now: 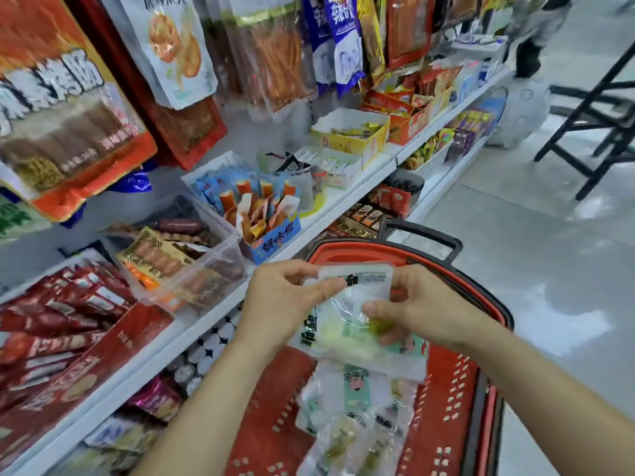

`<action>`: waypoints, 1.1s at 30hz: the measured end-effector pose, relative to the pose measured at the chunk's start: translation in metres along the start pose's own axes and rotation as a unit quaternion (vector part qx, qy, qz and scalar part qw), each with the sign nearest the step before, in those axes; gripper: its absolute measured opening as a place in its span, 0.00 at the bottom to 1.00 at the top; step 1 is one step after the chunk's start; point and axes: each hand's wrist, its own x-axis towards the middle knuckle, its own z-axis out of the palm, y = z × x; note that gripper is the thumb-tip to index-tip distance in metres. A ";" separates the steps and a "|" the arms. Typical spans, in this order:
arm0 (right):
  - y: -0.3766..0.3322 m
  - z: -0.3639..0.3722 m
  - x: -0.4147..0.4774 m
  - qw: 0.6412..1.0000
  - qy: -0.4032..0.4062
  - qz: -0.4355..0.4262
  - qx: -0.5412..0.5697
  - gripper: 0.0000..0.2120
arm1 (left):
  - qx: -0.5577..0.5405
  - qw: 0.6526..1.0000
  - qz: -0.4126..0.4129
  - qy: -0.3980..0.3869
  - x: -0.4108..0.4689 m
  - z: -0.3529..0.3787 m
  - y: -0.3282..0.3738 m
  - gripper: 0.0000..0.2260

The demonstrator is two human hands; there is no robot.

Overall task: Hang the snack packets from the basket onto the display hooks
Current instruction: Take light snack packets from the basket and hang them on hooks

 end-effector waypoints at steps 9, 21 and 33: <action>-0.155 -0.036 -0.068 0.978 0.124 0.053 0.158 0.01 | -0.083 0.993 -0.087 0.008 -0.045 -0.068 0.159 0.08; -0.385 -0.073 -0.144 0.930 0.295 0.014 0.217 0.10 | 0.108 0.991 0.040 -0.074 -0.096 -0.152 0.379 0.18; -0.446 -0.179 -0.156 0.933 0.249 -0.050 0.256 0.01 | 0.228 0.973 0.013 0.045 -0.080 -0.071 0.480 0.16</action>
